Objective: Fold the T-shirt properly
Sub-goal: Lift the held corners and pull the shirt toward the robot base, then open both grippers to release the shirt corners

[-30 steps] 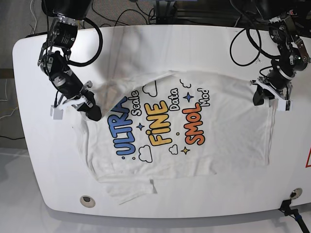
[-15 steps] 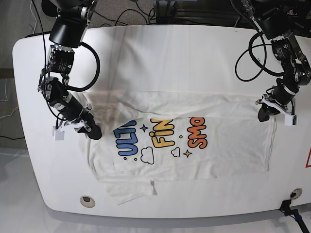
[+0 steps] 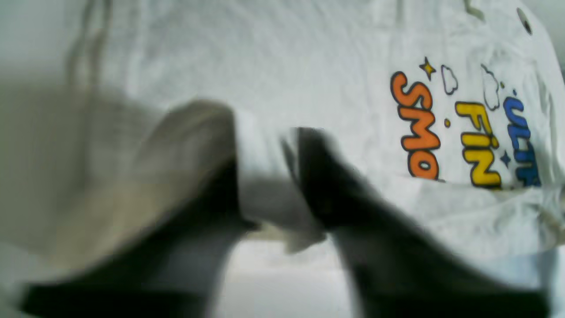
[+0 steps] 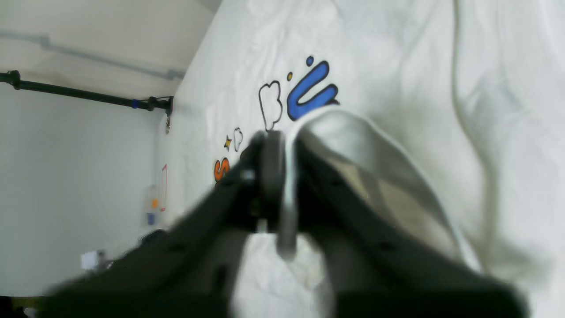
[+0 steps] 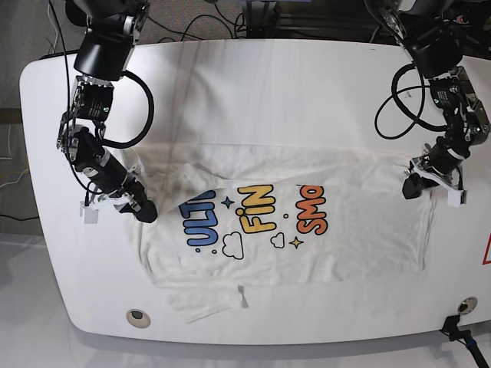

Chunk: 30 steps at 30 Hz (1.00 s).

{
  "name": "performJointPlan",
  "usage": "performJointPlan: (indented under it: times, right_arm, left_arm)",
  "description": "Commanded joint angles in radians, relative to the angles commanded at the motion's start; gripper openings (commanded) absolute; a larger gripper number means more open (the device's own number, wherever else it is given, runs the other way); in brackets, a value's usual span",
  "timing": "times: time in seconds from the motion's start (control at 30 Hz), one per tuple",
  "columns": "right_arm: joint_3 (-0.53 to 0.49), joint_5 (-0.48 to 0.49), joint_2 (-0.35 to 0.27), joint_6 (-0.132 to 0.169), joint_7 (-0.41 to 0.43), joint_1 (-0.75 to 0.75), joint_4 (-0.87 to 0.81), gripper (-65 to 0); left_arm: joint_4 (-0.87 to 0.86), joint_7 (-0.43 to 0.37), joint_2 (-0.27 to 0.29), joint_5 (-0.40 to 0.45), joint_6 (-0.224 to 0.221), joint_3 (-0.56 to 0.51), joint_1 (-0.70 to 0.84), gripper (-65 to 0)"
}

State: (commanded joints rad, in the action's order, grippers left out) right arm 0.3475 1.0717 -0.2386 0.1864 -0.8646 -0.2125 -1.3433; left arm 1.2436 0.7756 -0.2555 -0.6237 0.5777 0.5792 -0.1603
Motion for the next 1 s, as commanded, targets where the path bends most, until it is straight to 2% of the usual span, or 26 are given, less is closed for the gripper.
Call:
performJointPlan:
  times: [0.03,0.07,0.13,0.17,0.3,0.37,0.47,0.63,0.73,0.8,0.93,1.0]
  right_arm:
    - [-0.015,0.000,-0.014,0.000,0.000,-0.012,0.015,-41.2]
    - [-0.035,0.000,-0.025,0.000,0.000,-0.018,0.031,-37.3]
    - [-0.075,0.000,-0.058,-0.002,0.000,-0.023,0.055,-30.3]
    - [-0.092,0.000,-0.074,-0.002,0.002,-0.023,0.060,-29.3]
    - [-0.155,-0.002,-0.144,0.002,0.025,-0.020,0.020,-30.2]
    - [-0.193,-0.023,-0.181,0.003,0.031,-0.014,-0.029,-30.2]
    - [-0.221,-0.129,-0.213,0.006,0.035,0.029,-0.150,-30.2]
    - [-0.218,-0.427,-0.196,0.008,0.037,0.152,-0.354,-30.2]
    - [-0.201,-0.540,-0.164,0.009,0.055,0.216,-0.400,-30.2]
    - [-0.201,-0.600,-0.163,0.009,0.092,0.256,-0.408,-30.2]
    - [-0.193,-0.647,-0.163,0.011,0.121,0.301,-0.388,-30.2]
    - [-0.193,-0.657,-0.163,0.026,0.170,0.319,-0.362,-30.2]
  left_arm:
    - [0.000,-0.009,-0.014,0.012,0.000,0.000,0.000,-32.4]
    - [0.000,-0.020,-0.025,0.025,0.000,0.000,0.000,-29.8]
    - [0.000,-0.037,-0.032,0.063,0.000,0.000,-0.002,-27.1]
    - [0.003,-0.041,-0.041,0.080,0.003,-0.002,-0.003,-26.7]
    - [0.006,-0.063,-0.074,0.126,0.011,-0.002,-0.012,-26.2]
    - [0.008,-0.095,-0.087,0.146,0.046,-0.002,-0.009,-26.2]
    - [0.051,-0.129,-0.100,0.183,0.106,0.000,0.017,-26.7]
    - [0.201,-0.255,-0.095,0.302,0.114,-0.063,0.132,-26.7]
    - [0.244,-0.347,-0.095,0.347,0.114,-0.097,0.210,-26.7]
    - [0.262,-0.410,-0.095,0.387,0.114,-0.106,0.252,-26.7]
    - [0.269,-0.485,-0.095,0.433,0.114,-0.097,0.295,-26.8]
    - [0.276,-0.508,-0.097,0.433,0.114,-0.097,0.325,-26.8]
